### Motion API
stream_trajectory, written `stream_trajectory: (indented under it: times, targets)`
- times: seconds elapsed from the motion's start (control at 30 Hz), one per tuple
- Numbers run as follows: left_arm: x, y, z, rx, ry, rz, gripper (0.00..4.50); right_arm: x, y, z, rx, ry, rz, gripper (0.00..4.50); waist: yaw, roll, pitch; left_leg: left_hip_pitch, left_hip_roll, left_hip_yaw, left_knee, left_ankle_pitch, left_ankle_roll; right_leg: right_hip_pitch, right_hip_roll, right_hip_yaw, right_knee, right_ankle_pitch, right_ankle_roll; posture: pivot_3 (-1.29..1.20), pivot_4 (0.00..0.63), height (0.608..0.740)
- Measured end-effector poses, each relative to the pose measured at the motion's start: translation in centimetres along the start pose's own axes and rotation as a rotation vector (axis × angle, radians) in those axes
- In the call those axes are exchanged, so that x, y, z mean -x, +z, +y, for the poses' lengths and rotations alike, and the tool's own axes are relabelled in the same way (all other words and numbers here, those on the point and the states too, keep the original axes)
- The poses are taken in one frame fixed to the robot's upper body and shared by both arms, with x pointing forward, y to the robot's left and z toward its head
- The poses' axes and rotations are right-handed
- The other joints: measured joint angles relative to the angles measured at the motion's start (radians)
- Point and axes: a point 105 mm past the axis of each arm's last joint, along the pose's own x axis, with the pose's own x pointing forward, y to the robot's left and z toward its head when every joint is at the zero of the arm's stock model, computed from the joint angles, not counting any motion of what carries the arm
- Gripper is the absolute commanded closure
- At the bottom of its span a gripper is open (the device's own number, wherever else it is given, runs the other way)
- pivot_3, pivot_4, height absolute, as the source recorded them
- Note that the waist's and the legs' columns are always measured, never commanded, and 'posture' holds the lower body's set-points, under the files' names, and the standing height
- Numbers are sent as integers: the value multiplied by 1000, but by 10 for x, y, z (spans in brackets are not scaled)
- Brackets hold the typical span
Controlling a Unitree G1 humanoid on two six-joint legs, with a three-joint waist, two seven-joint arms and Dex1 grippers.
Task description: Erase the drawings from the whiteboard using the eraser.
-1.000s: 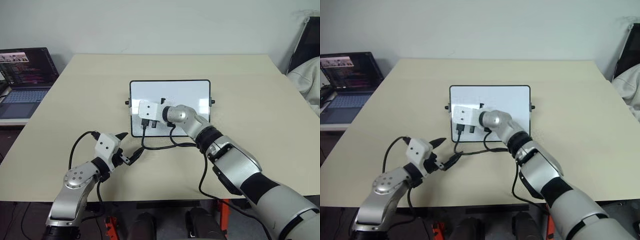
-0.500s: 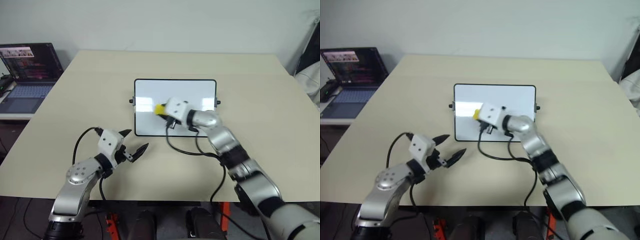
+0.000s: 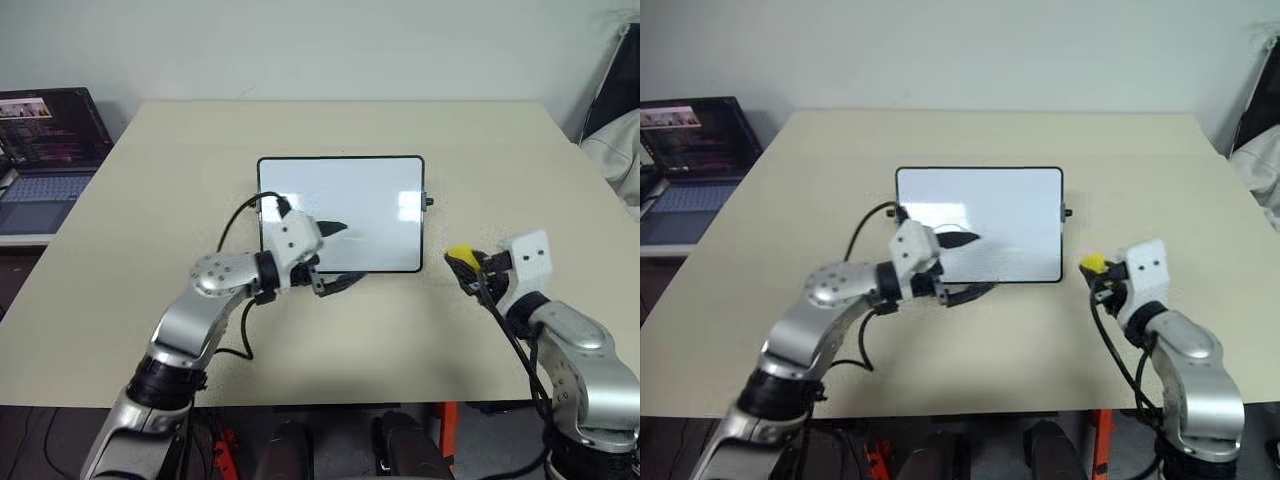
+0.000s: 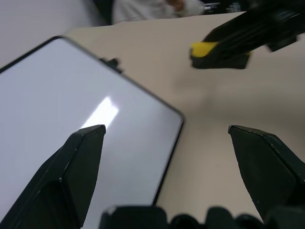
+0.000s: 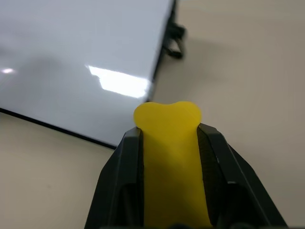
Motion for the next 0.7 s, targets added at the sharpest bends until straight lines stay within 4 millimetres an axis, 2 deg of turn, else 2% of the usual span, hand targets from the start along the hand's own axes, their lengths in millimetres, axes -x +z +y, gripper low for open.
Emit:
stream_trajectory:
  times: [0.1,0.2,0.5,0.7]
  targets:
    - [-14,3,-9,-20,-129,-12,0,-10,-16,-4,-60,-61,54,3337,-3,0,0,1,0,2,0,0,0,0,1,1,0,-1,1,0,150,740]
    - [-22,3,-10,-49,-202,-16,0,-28,-22,-7,-112,-100,79,3337,-5,0,0,1,0,3,1,0,0,0,2,2,0,0,0,0,150,740]
    - [-38,-10,-19,-65,-238,-20,0,-64,-29,-39,-141,-198,93,3337,-2,0,0,-1,1,3,0,0,1,0,-1,2,0,1,-2,0,150,740]
    - [-38,-17,-25,-43,-233,-13,0,-72,-33,-48,-179,-213,90,1327,0,0,0,-1,1,2,0,0,1,0,-2,2,1,1,-1,0,150,740]
